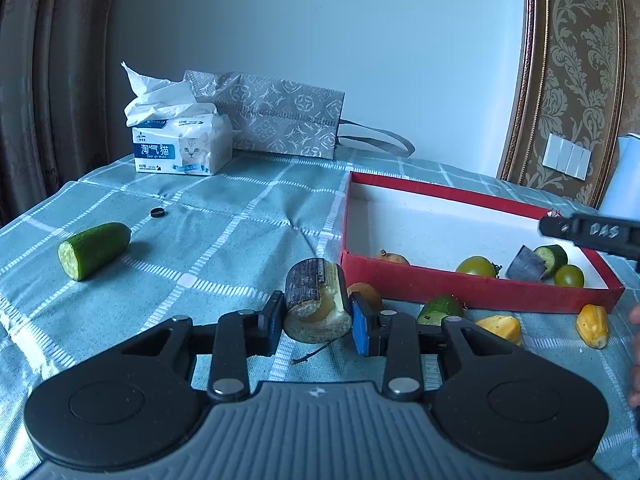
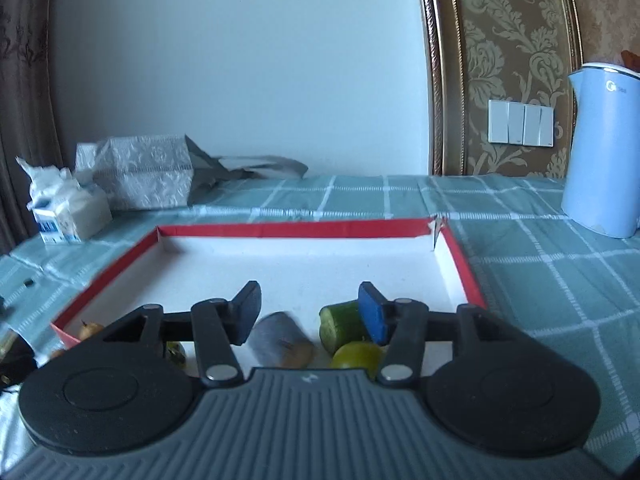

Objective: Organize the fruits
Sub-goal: 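Carry the eggplant chunk into the tray and open the right tool while the left tool holds its chunk, then grasp the yellow squash chunk with the right tool while the left tool drops its chunk into the tray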

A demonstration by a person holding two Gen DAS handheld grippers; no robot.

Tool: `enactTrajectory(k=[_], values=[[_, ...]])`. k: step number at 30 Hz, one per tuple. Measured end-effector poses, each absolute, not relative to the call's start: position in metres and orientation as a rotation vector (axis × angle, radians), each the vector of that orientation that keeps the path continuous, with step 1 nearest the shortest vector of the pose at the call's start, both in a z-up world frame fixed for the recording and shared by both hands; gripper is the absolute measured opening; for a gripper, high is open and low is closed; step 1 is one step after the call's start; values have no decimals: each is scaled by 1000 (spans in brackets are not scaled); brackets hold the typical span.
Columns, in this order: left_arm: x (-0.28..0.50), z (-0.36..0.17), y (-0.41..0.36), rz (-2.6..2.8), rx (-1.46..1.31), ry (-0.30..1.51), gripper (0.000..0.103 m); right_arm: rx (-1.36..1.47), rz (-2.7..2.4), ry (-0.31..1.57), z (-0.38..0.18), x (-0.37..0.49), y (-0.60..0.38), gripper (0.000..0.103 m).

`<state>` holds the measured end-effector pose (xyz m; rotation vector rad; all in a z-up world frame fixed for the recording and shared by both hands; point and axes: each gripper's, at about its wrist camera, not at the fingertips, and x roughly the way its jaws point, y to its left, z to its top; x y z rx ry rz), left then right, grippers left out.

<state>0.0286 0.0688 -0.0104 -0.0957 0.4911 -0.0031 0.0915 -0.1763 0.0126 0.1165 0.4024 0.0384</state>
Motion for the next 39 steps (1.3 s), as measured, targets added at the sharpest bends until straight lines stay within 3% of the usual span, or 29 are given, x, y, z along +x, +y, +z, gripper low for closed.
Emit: enactTrajectory(k=[4, 7, 13, 29, 39], values=[[24, -8, 66, -12, -87, 464, 34, 181, 57, 334, 32, 59, -196, 54], [22, -7, 63, -9, -75, 454, 34, 198, 84, 327, 31, 25, -210, 76], [19, -2, 62, -28, -89, 437, 34, 162, 125, 408, 6, -6, -220, 76], [60, 40, 1, 10, 102, 390, 34, 184, 131, 353, 11, -14, -225, 76], [98, 36, -14, -21, 102, 457, 34, 201, 132, 345, 12, -14, -227, 76]])
